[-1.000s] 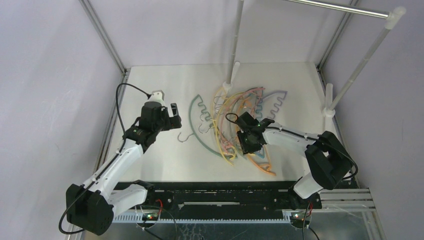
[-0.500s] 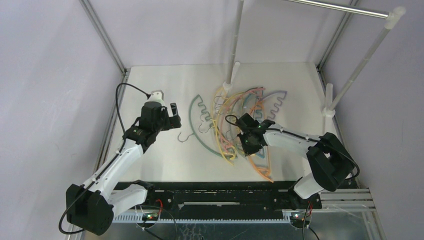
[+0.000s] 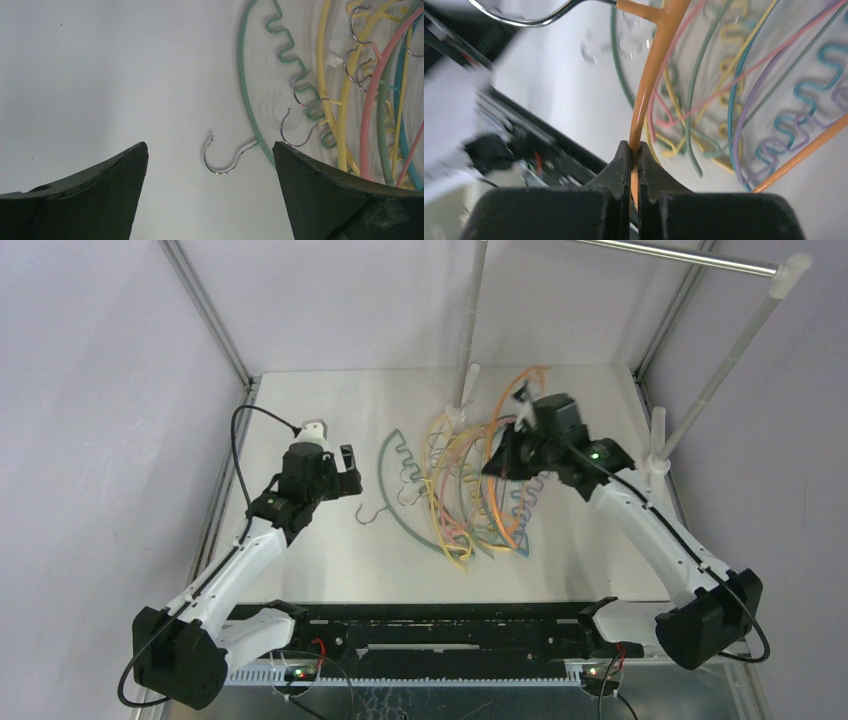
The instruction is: Organize the hangers
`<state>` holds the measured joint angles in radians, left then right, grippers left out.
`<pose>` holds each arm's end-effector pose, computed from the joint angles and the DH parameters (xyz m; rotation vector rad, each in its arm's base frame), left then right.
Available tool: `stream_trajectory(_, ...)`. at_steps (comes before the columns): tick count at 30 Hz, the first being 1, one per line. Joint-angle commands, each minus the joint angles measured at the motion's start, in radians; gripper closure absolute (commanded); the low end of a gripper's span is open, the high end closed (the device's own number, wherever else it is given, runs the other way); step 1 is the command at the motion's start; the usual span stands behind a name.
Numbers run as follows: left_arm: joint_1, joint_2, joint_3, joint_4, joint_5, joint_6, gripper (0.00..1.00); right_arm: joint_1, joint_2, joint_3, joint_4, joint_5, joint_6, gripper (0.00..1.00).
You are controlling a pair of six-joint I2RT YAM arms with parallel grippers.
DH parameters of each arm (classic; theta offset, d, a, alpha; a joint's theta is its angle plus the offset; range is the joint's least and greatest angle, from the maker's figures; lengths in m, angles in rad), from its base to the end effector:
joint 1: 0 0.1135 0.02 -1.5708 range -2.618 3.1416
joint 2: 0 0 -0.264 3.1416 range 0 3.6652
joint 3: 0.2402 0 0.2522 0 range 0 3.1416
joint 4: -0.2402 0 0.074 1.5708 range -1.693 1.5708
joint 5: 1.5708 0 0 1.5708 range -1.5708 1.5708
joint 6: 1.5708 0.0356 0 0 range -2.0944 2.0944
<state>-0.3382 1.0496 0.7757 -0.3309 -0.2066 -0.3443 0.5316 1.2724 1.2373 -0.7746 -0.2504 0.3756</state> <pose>0.2195 -0.0695 0.2721 -0.1242 2.1622 -0.1683 0.2232 0.1415 0.3386 -0.3164 2.4522 0.7123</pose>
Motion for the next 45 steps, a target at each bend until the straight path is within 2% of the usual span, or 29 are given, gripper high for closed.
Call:
stream_trajectory(1, -0.003, 0.0, 0.027, 0.041, -0.005, -0.005, 0.0, -0.148, -0.06, 0.051, 0.297, -0.149, 0.172, 1.0)
stream_trajectory(5, -0.004, 0.019, 0.05, 0.035, 0.01, 0.01, 0.01, -0.213, -0.007, 0.14, 0.568, -0.164, 0.265, 1.0)
stream_trajectory(13, -0.003, 0.025, 0.087, 0.021, 0.001, 0.028, 0.0, -0.315, 0.232, 0.378, 0.92, -0.261, 0.495, 1.0)
stream_trajectory(18, -0.001, 0.019, 0.063, 0.02, -0.005, 0.026, 0.01, -0.316, 0.351, 0.543, 0.929, -0.261, 0.515, 1.0)
stream_trajectory(27, -0.002, 0.021, 0.051, 0.018, -0.02, 0.032, 0.01, -0.335, 0.492, 0.683, 0.967, -0.229, 0.591, 1.0)
stream_trajectory(32, -0.002, 0.029, 0.05, 0.017, -0.022, 0.033, 0.01, -0.334, 0.592, 0.8, 0.918, -0.225, 0.627, 1.0)
stream_trajectory(38, -0.002, 0.032, 0.045, 0.015, -0.035, 0.039, 0.01, -0.338, 0.67, 0.867, 0.848, -0.214, 0.654, 1.0)
stream_trajectory(45, -0.002, 0.04, 0.046, 0.015, -0.039, 0.041, 0.0, -0.342, 0.656, 0.802, 0.816, -0.218, 0.669, 1.0)
